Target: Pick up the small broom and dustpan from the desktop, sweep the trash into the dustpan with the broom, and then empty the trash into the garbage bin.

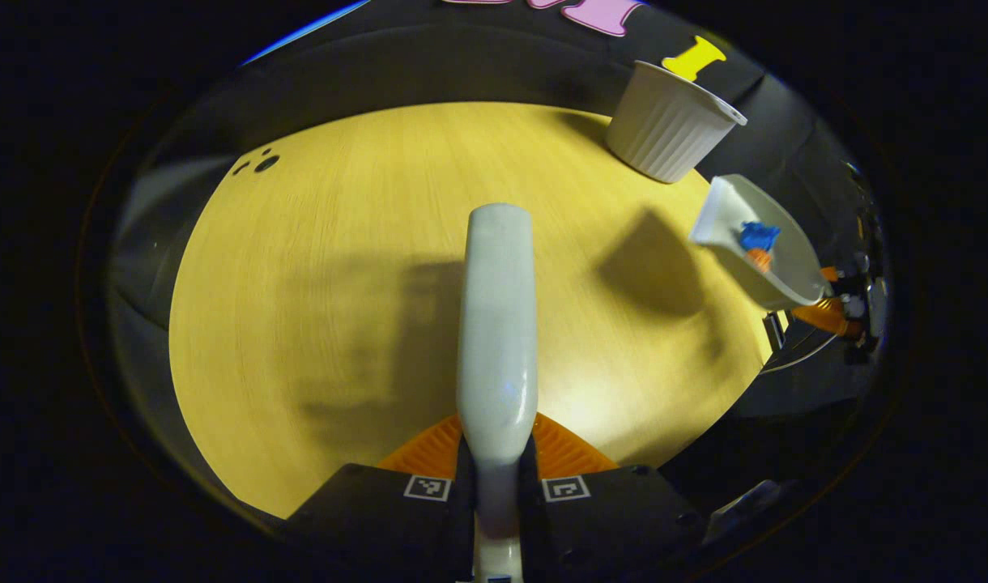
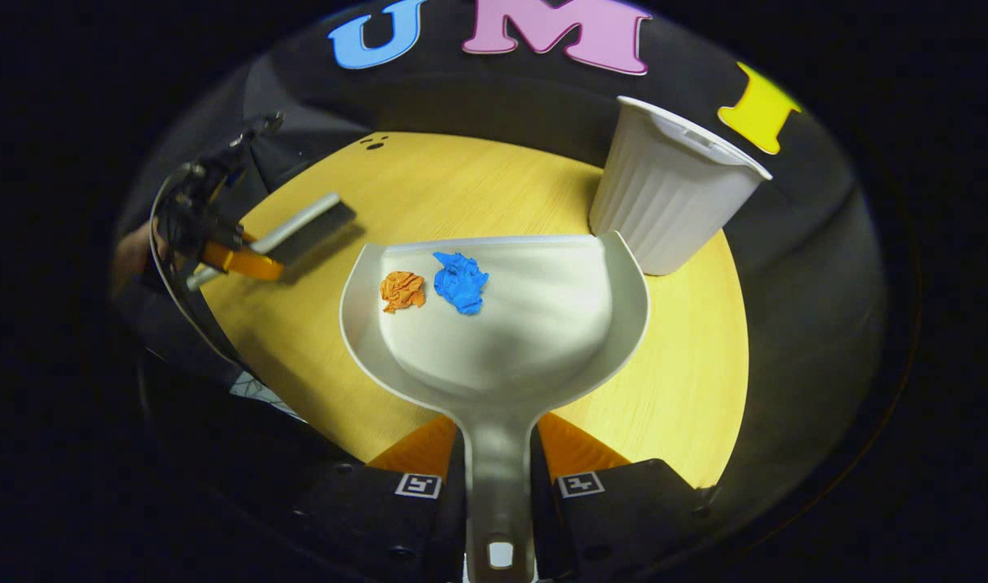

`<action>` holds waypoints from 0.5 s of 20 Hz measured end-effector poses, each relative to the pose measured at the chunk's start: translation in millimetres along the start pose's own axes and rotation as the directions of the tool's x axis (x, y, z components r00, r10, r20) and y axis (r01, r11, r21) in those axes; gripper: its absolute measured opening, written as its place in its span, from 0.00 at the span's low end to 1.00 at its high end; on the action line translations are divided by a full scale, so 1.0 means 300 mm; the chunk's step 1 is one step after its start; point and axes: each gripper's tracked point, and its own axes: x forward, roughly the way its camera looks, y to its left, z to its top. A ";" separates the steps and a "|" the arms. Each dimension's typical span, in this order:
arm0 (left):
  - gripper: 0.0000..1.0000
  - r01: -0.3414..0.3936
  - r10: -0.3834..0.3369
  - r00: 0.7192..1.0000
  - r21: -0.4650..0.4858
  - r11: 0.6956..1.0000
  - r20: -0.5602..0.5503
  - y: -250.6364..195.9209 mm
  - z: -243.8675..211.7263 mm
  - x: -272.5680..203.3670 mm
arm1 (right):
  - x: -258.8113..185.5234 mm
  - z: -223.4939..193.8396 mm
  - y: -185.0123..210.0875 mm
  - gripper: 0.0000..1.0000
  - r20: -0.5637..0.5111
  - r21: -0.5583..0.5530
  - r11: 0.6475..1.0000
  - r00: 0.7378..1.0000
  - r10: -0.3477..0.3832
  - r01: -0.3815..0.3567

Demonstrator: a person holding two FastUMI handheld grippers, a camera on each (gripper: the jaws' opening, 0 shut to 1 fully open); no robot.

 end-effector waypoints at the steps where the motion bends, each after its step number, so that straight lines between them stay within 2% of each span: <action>1: 0.27 -0.007 0.007 1.000 -0.010 1.000 -0.005 0.002 -0.025 0.019 | -0.002 -0.004 0.005 0.42 -0.003 0.010 1.000 1.000 0.005 -0.004; 2: 0.25 -0.010 0.010 1.000 -0.022 1.000 -0.004 -0.003 -0.045 0.021 | -0.003 0.004 0.003 0.37 -0.005 0.018 1.000 1.000 0.008 -0.008; 3: 0.25 -0.005 0.005 1.000 -0.038 0.999 -0.003 -0.011 -0.060 0.015 | -0.014 0.012 -0.008 0.42 -0.005 0.027 1.000 1.000 0.010 -0.010; 4: 0.27 0.000 0.000 1.000 -0.052 0.999 0.000 -0.022 -0.079 -0.001 | -0.035 0.021 -0.014 0.37 -0.009 0.039 0.999 1.000 0.010 -0.010; 8: 0.27 0.033 -0.033 0.999 -0.115 0.993 0.002 -0.036 -0.124 0.009 | -0.171 0.130 -0.052 0.37 0.035 0.161 0.985 0.998 0.054 -0.059; 10: 0.29 0.032 -0.034 0.999 -0.146 0.989 -0.008 -0.031 -0.158 0.016 | -0.218 0.203 -0.107 0.37 0.074 0.203 0.977 0.996 0.045 -0.059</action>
